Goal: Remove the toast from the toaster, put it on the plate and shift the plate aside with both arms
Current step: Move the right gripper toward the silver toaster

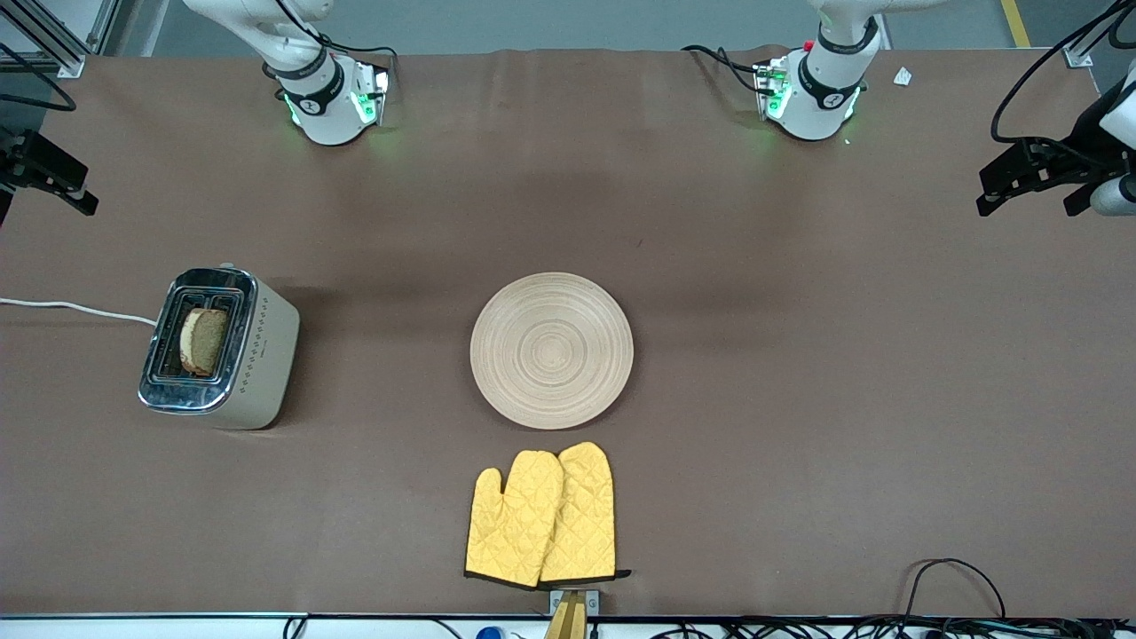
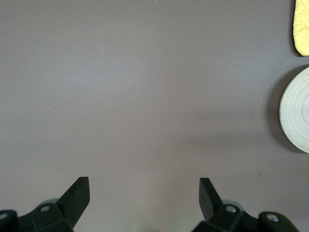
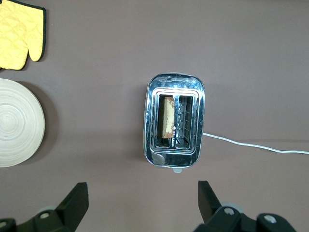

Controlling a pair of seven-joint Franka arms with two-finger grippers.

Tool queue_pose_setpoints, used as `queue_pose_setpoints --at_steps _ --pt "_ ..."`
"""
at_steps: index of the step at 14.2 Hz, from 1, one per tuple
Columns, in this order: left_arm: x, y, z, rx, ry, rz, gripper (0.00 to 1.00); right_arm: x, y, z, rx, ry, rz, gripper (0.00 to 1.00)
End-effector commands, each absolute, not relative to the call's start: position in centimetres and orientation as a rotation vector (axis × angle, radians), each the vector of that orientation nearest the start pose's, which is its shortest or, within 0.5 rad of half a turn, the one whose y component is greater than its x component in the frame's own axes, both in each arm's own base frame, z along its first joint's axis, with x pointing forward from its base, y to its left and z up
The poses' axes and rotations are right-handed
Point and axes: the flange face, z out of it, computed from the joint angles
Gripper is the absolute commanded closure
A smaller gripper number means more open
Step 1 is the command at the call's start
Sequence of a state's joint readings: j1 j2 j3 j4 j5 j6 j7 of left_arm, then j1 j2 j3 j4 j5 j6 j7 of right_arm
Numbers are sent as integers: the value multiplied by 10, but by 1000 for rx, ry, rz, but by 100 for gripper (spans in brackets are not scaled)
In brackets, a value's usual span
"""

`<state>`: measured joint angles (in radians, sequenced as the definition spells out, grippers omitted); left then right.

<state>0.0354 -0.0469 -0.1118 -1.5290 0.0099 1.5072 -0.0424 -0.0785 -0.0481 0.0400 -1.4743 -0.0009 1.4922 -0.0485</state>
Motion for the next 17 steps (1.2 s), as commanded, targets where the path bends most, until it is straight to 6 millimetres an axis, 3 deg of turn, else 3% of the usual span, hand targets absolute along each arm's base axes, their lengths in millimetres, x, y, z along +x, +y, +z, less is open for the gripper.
queue_pose_setpoints --at_steps 1,6,8,13,17 --pt "532 -42 670 -3137 84 -50 0 527 -19 693 -3146 -17 -120 0" --pt "532 -41 669 -3135 84 -51 0 531 -21 690 -3144 -10 -130 0" --pt "532 -42 669 -3137 84 -50 0 544 -26 673 -3144 0 -118 0" --pt "532 -41 669 -3135 84 -51 0 590 -59 607 -3136 82 -54 0" --pt "533 -42 669 -3135 86 -48 0 617 -65 548 -3131 87 54 0"
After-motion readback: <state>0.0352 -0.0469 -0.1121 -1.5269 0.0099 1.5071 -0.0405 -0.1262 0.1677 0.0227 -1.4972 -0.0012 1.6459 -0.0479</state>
